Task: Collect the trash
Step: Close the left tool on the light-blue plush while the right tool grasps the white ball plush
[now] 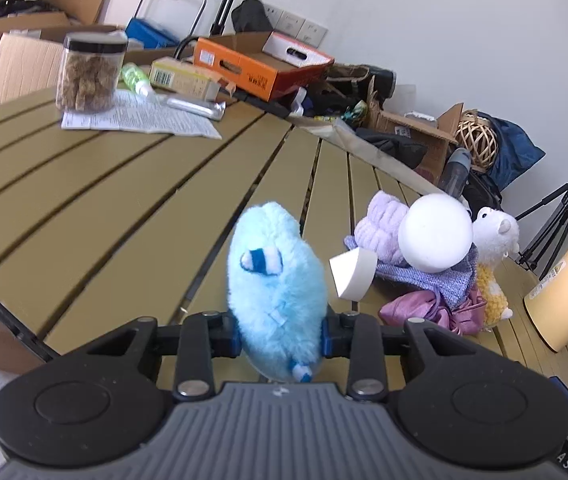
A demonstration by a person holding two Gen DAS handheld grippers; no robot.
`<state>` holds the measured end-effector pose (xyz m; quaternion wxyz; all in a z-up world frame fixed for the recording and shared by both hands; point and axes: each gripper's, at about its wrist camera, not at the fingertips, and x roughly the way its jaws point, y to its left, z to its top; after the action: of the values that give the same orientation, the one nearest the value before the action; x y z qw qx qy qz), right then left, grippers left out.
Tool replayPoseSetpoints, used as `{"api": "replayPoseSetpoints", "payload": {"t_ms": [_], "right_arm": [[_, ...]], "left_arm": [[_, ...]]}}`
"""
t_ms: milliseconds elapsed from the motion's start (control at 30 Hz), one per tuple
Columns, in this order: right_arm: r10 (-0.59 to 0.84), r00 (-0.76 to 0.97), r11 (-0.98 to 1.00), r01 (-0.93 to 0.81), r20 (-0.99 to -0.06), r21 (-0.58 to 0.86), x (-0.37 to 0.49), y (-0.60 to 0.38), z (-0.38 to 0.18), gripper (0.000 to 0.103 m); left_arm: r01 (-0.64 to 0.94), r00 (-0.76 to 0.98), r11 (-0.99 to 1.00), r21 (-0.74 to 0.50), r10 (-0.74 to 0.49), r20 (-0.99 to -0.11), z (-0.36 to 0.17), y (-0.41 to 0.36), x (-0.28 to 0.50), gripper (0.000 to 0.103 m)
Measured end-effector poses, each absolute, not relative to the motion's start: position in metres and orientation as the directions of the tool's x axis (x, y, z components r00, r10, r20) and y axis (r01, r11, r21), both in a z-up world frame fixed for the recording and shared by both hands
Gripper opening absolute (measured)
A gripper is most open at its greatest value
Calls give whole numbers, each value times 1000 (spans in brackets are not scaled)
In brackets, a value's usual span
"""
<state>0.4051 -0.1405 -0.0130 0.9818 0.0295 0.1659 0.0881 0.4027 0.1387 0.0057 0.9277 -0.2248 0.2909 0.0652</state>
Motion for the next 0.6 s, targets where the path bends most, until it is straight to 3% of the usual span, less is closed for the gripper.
{"api": "replayPoseSetpoints", "payload": {"t_ms": [333,600], "right_arm": [[221,930,975,-212,-293,65,403,-113,-6,103],[226,941,970,-240,-254,-27,411,-70,11,102]], "left_arm": [[-238,881,915,-325,62,-469,23,147,386,34],[-258,891,917,-305,103,-443,28,161,384,34]]}}
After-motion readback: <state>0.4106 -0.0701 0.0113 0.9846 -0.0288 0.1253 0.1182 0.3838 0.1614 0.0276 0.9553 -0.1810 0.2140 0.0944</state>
